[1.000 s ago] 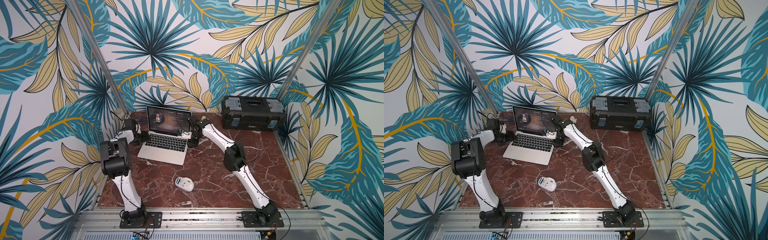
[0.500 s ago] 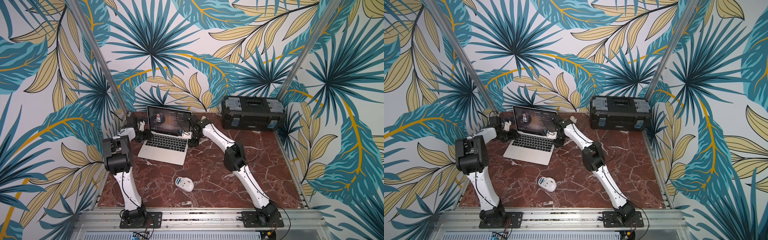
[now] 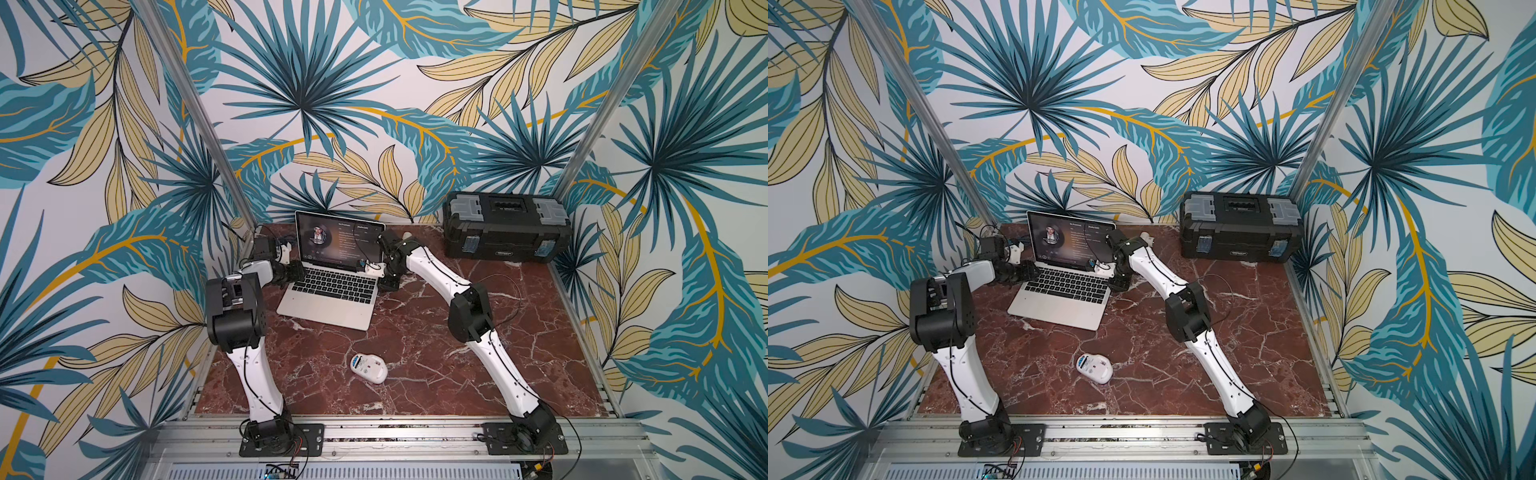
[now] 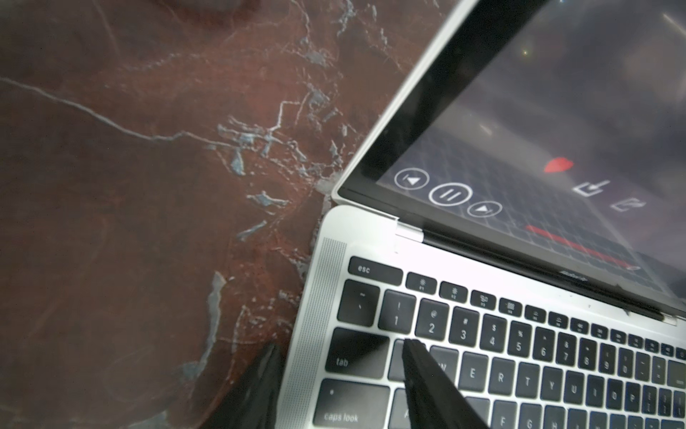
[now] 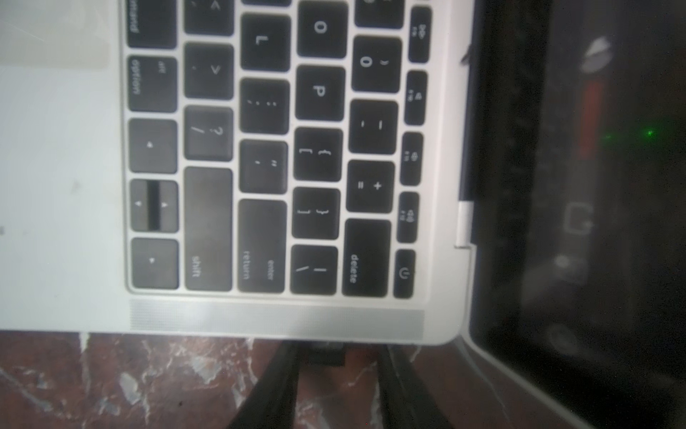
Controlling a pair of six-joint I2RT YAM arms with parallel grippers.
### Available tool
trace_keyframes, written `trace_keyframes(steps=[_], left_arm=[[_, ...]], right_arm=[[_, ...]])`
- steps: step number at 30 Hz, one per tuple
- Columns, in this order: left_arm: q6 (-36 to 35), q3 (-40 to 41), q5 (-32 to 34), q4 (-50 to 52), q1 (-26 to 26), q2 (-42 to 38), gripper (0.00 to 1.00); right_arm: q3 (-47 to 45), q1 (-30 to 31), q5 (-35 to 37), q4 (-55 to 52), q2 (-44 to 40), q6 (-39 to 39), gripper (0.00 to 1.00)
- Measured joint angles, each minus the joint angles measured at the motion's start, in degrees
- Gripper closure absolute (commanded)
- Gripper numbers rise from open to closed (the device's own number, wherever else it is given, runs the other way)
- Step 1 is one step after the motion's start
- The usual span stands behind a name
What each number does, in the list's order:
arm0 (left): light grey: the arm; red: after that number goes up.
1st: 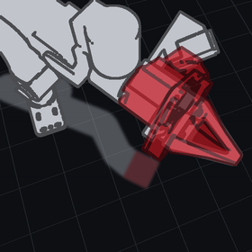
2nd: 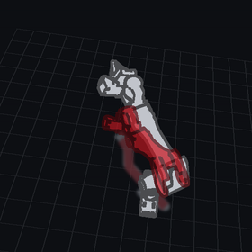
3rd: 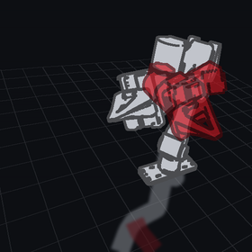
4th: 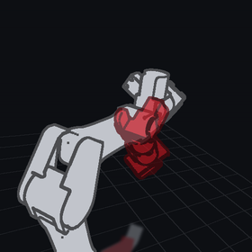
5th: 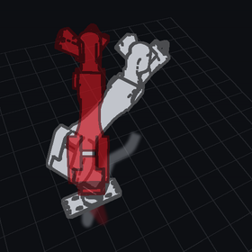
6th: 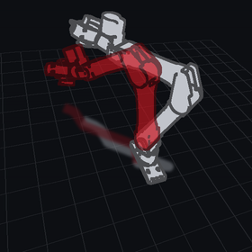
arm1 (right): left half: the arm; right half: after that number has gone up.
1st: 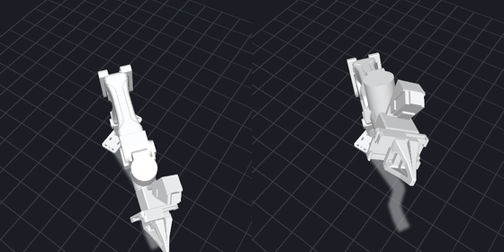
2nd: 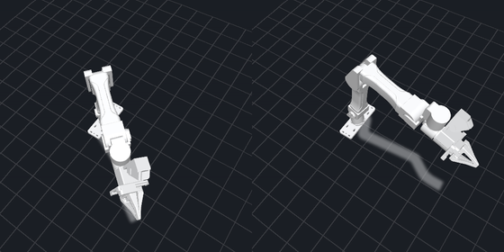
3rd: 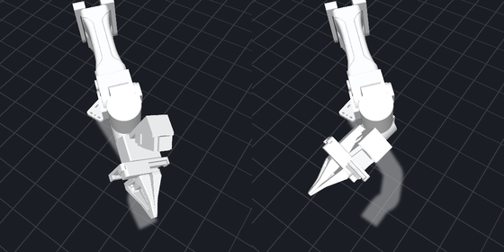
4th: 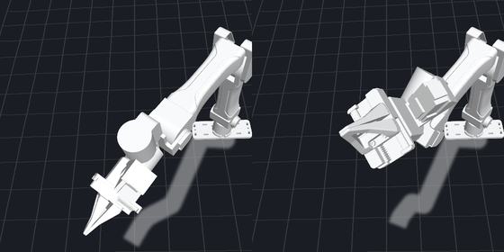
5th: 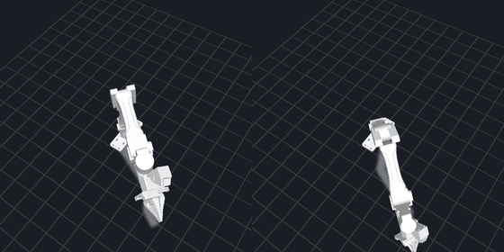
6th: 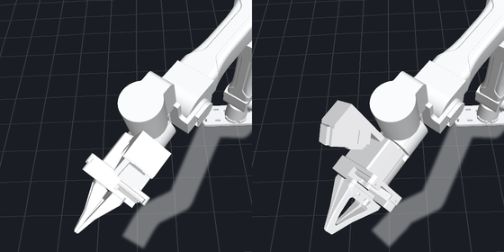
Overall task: Remove the wireless mouse receiver from the laptop
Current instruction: Take out the USB plug from the USB port.
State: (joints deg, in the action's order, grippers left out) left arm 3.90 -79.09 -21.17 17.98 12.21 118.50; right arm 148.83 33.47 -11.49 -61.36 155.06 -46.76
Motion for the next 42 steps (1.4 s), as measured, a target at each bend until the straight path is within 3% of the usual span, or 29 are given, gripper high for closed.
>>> trace_keyframes(steps=[24, 33, 42], left_arm=[[-0.1, 0.7, -0.8, -1.3, -0.1, -0.1, 0.45], [-2.1, 0.7, -1.2, -1.0, -0.1, -0.1, 0.44], [-4.4, 0.5, -2.6, -0.2, -0.1, -0.1, 0.38]], right_arm=[[-0.2, 0.0, 1.2, 0.2, 0.0, 0.2, 0.8], [-6.0, -0.1, 0.8, 3.9, -2.9, -3.4, 0.86], [-7.2, -0.5, 0.1, 4.5, -3.4, -4.9, 0.94]])
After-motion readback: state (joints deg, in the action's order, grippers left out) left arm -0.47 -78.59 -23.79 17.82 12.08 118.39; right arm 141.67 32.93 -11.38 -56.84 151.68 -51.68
